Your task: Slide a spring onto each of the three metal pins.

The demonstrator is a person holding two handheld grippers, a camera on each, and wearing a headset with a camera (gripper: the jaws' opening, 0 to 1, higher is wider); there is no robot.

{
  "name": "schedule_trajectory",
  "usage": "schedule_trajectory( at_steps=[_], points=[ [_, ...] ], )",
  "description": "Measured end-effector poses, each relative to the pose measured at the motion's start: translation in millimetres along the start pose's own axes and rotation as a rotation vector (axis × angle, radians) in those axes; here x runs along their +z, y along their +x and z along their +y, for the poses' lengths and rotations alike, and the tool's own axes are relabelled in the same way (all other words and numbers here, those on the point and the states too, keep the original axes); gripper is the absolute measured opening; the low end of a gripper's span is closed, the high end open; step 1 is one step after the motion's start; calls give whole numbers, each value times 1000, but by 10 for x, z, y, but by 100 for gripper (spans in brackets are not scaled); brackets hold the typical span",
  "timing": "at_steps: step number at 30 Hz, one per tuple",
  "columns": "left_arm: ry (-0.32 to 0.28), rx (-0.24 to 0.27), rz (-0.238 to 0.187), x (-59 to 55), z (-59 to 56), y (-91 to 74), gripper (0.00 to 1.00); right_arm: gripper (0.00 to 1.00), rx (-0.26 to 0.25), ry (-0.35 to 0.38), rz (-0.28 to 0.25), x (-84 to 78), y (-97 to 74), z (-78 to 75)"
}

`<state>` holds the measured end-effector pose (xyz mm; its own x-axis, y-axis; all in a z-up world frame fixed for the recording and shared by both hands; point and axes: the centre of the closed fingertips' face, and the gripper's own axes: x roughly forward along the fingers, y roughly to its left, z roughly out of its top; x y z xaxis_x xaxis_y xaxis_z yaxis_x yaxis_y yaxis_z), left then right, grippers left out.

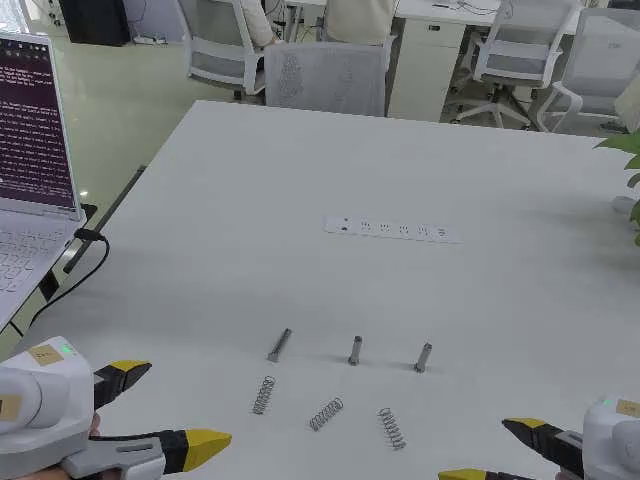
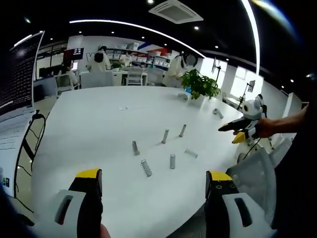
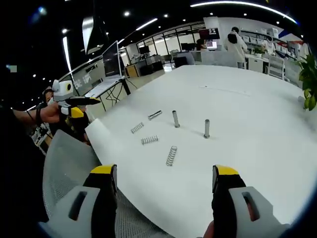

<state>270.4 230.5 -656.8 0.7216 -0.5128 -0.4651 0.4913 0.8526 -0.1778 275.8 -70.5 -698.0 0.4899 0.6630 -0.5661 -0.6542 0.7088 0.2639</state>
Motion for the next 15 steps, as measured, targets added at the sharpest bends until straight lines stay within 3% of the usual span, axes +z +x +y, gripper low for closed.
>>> schedule_trajectory(
  at_steps=[15],
  points=[
    [-1,4,2,13,17,4,81,77,4,-4,-2,28,11,2]
  ],
)
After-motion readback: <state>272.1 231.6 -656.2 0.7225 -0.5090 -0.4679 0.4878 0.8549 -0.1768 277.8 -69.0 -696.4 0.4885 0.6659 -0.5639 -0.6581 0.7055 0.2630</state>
